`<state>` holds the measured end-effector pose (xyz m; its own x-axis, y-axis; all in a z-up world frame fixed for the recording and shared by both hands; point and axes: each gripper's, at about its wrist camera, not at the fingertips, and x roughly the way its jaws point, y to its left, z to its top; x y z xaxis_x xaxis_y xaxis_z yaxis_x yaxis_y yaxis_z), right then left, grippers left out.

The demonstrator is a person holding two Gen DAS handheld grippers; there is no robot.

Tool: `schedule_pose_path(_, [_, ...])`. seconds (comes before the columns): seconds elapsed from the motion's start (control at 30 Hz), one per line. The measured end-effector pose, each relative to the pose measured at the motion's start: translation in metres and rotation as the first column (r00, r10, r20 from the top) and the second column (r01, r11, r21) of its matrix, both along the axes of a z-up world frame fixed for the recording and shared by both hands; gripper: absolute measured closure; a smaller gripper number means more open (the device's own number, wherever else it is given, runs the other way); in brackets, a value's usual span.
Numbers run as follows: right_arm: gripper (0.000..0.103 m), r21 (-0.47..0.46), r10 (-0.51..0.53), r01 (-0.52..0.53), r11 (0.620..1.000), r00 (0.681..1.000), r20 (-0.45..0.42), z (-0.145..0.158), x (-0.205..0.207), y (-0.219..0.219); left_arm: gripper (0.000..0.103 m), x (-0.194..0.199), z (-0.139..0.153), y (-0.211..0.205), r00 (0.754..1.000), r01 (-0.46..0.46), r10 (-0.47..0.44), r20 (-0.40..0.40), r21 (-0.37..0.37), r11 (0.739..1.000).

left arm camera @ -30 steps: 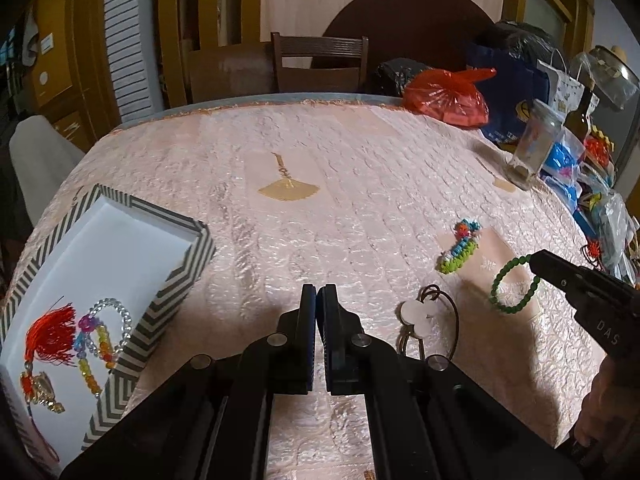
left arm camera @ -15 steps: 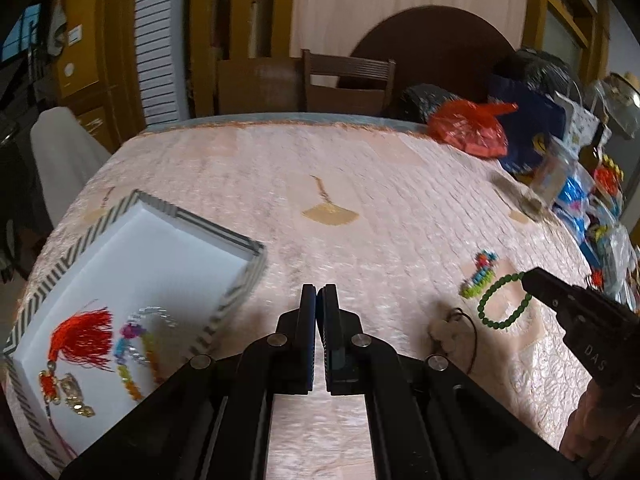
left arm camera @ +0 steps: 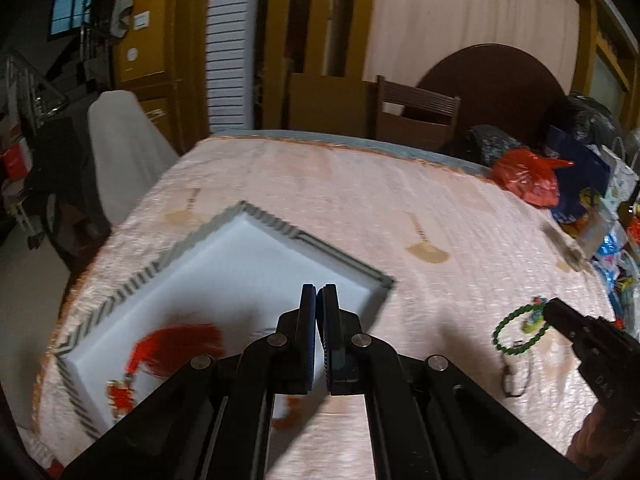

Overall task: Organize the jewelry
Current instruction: 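Carry the hair tie with the left tool while the right carries the green bracelet to the tray, then open the left tool over the tray while the right releases the green bracelet there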

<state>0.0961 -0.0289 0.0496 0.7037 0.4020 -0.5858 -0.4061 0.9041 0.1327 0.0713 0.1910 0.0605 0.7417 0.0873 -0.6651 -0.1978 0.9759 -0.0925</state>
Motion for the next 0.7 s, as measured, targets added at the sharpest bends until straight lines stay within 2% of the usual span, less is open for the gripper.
schedule_pose_path(0.2, [0.096, -0.031, 0.073, -0.073, 0.997, 0.997, -0.007, 0.0, 0.001, 0.041, 0.07, -0.01, -0.017, 0.042, 0.996, -0.078, 0.078, -0.039, 0.001, 0.997])
schedule_pose_path(0.37, [0.096, -0.011, 0.104, -0.104, 0.994, 0.994, -0.03, 0.001, 0.008, 0.065, 0.07, -0.022, -0.03, 0.07, 0.989, -0.129, 0.129, -0.066, 0.006, 0.992])
schedule_pose_path(0.7, [0.096, 0.016, 0.219, -0.218, 0.976, 0.974, -0.062, 0.009, 0.033, 0.133, 0.07, -0.033, -0.047, 0.1, 0.978, -0.185, 0.183, -0.096, -0.007, 0.983])
